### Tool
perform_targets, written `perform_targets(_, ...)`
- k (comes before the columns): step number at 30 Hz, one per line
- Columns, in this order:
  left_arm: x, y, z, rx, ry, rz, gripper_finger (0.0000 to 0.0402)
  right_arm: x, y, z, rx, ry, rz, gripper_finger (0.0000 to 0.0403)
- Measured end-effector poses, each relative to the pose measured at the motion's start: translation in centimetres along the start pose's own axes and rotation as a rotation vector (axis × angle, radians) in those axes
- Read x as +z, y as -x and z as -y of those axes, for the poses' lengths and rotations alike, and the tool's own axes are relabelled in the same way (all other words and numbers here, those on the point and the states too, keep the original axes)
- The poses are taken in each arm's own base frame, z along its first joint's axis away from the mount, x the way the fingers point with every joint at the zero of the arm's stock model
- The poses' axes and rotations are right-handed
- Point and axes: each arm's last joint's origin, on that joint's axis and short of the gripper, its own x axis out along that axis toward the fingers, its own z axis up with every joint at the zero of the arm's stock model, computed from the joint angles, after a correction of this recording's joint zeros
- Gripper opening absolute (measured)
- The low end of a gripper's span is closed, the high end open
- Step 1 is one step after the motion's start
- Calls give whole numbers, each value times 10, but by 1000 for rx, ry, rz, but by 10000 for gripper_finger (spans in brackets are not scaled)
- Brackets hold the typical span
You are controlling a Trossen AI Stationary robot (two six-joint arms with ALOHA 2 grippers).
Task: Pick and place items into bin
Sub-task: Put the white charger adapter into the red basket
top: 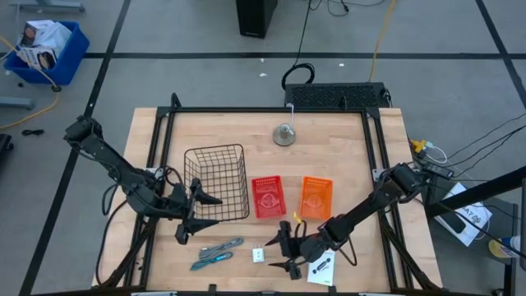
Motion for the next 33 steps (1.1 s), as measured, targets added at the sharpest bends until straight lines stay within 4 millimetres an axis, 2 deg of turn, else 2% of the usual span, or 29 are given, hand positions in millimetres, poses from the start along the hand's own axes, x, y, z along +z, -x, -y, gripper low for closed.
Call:
perform_targets(15,-1,0,0,-15,-8,-14,292,-14,-15,4,3,-26,52,299)
perform_targets(33,-2,0,0,-12,-17,-24,292,-11,-15,4,-20,-51,85,314)
